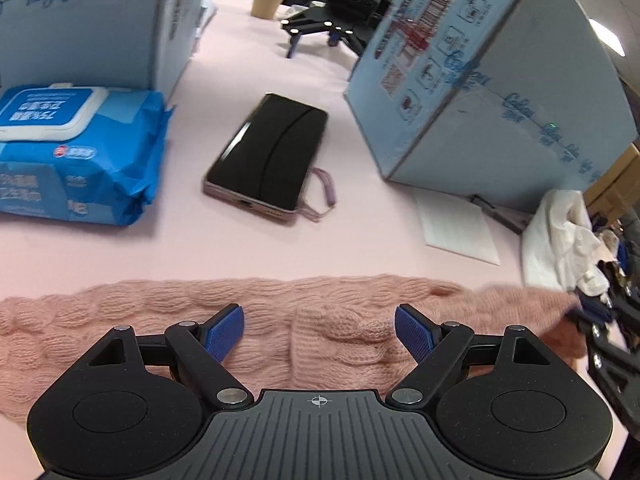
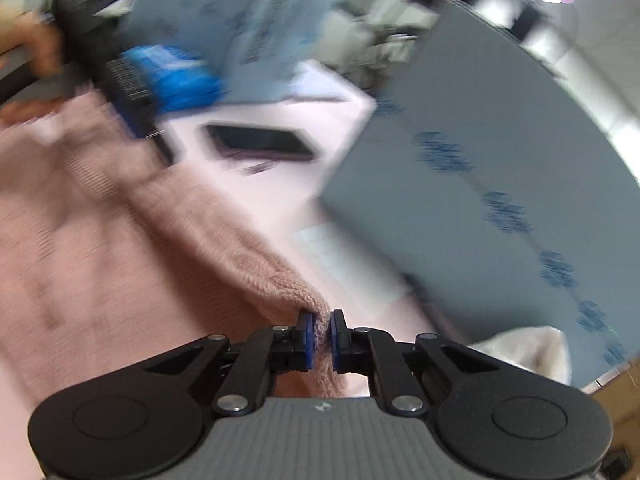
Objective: Fold clothes
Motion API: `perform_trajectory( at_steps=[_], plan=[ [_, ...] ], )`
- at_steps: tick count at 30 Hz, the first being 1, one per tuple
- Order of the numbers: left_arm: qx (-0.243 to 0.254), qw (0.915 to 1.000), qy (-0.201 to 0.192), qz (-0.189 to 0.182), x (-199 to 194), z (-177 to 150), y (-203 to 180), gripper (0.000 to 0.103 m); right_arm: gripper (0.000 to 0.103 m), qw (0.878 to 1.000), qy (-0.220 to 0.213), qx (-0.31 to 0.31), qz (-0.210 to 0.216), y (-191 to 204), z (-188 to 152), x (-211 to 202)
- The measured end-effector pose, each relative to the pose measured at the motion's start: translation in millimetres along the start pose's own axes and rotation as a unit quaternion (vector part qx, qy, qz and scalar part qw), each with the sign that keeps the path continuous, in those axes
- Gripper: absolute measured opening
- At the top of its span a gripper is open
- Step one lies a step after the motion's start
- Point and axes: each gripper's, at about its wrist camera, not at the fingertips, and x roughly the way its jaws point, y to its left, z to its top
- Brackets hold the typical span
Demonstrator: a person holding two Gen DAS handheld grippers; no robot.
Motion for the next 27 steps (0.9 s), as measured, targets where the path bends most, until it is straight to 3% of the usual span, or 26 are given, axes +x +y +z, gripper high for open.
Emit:
perform_trajectory(
  at_steps=[3, 6, 11, 12, 15, 18, 21, 25, 27],
  plan=[
    [0.017, 0.9997, 0.014, 0.004, 9.4, -1.6, -11.2, 0.085, 0.01, 0.999, -0.011, 0.043, -0.022, -11.0, -3.8, 16.6],
    [0.033, 0.9992, 0.013, 0.017, 13.9, -5.0, -18.2, 0.086, 0.011, 0.995, 0.014, 0.098, -0.028, -24.3, -15.6, 39.0],
    [0.038, 0.9991, 0.013, 0.008, 11.6, -5.6, -18.7, 0.086, 0.03, 0.988, 0.064, 0.139, -0.027, -37.2, -33.6, 44.5],
    [0.037, 0.9992, 0.013, 0.005, 10.4, -5.6, -17.4, 0.086, 0.036, 0.987, 0.061, 0.145, -0.037, -39.5, -33.6, 38.7],
    [0.032, 0.9995, -0.002, 0.0, 4.3, -3.9, -16.0, 0.086, 0.035, 0.983, 0.023, 0.17, -0.059, -45.3, -26.3, 15.7],
    [0.033, 0.9994, -0.01, -0.006, 2.1, -2.5, -18.9, 0.086, 0.031, 0.98, -0.013, 0.199, -0.019, -41.1, -12.0, 9.3],
    [0.036, 0.9992, 0.016, 0.007, 11.7, -6.5, -20.4, 0.086, 0.028, 0.976, -0.023, 0.212, 0.042, -25.0, 1.1, 23.5],
    [0.067, 0.9977, 0.002, 0.01, 10.1, -18.4, -22.1, 0.086, 0.029, 0.972, 0.048, 0.217, 0.081, -4.3, -6.9, 71.4],
    [0.048, 0.9987, -0.015, -0.002, -0.4, -19.3, -17.0, 0.086, 0.03, 0.971, 0.032, 0.223, 0.086, -5.0, -18.8, 72.8]
  ],
)
